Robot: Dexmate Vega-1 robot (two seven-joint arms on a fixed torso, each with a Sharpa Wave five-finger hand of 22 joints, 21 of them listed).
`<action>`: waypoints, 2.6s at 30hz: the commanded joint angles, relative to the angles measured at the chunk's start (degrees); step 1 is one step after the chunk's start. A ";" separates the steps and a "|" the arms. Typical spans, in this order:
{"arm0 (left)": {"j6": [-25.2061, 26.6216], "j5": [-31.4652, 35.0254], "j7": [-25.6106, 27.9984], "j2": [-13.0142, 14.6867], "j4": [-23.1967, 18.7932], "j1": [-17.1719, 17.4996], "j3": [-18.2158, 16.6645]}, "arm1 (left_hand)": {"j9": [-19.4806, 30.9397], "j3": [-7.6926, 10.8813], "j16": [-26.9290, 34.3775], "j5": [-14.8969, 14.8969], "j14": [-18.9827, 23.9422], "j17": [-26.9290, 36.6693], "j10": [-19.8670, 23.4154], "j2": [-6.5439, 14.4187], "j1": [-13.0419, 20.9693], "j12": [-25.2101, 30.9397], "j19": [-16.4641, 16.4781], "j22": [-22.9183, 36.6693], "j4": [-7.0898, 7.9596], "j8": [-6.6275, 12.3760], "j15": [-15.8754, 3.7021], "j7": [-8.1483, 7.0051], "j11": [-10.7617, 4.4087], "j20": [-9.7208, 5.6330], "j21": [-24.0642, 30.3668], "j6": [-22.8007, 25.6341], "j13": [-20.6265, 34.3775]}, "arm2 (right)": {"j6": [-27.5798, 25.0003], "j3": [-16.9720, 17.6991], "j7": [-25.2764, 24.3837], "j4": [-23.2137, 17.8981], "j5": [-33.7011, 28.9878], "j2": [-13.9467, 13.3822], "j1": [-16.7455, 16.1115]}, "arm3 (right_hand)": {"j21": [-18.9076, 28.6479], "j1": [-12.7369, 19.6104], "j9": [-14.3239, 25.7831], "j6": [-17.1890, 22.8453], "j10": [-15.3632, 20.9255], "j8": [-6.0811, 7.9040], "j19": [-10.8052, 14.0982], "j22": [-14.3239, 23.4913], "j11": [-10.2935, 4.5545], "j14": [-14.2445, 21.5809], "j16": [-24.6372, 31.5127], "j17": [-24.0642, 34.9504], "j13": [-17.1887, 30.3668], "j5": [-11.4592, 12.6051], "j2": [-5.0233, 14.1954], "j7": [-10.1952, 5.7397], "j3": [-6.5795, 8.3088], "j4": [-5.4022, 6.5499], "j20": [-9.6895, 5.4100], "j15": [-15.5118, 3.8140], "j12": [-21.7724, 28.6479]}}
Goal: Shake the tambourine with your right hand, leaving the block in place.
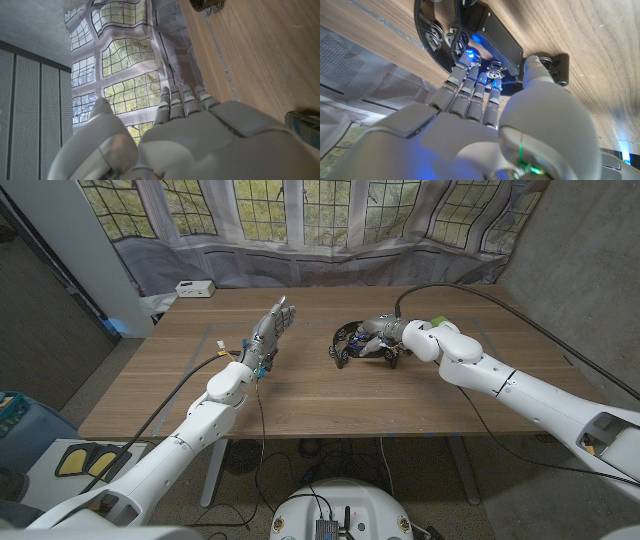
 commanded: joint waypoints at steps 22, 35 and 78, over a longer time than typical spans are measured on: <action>0.84 0.19 0.08 0.45 -0.89 -0.03 0.18 | 0.13 0.30 0.03 -0.06 -0.09 0.11 0.06 0.15 -0.47 -0.08 -0.07 0.09 -0.16 -0.15 0.30 -0.10 -0.10 -0.29 -0.12 0.30 0.13 | 0.49 11.15 -12.57 -4.95 17.46 -2.65 -8.32 | -0.60 -1.63 0.03 1.36 2.18 0.76 1.67 0.23 0.56 1.78 1.11 -0.19 -0.13 0.50 0.77 0.78 0.39 0.10 -0.40 -0.25 1.14; 1.03 0.71 0.27 0.85 -1.47 -0.22 0.18 | 0.13 0.33 0.03 -0.06 -0.10 0.11 0.02 0.14 -0.50 -0.09 -0.08 0.09 -0.18 -0.17 0.32 -0.11 -0.18 -0.29 -0.13 0.25 0.13 | 9.37 16.27 -19.13 -2.78 28.87 -3.61 -11.86 | -1.09 -3.24 -0.07 3.52 4.27 1.35 2.55 0.20 1.52 3.53 1.76 -0.44 -0.34 0.22 1.16 1.74 0.17 0.56 -0.29 0.03 1.67; 0.89 3.49 3.85 -0.82 -1.34 -1.42 0.91 | 0.13 0.39 -0.01 -0.06 -0.29 0.11 -0.27 0.06 -0.56 -0.18 -0.12 0.08 -0.27 -0.36 0.28 -0.08 -0.18 -0.36 -0.16 -0.51 0.13 | 30.94 28.98 -22.11 8.64 60.78 -0.84 -20.78 | -13.53 -13.59 -0.58 -11.94 -13.68 -1.03 -11.95 0.30 4.74 -16.00 -0.96 -2.26 -1.75 -0.54 1.99 4.11 -2.81 2.10 1.94 5.41 -1.16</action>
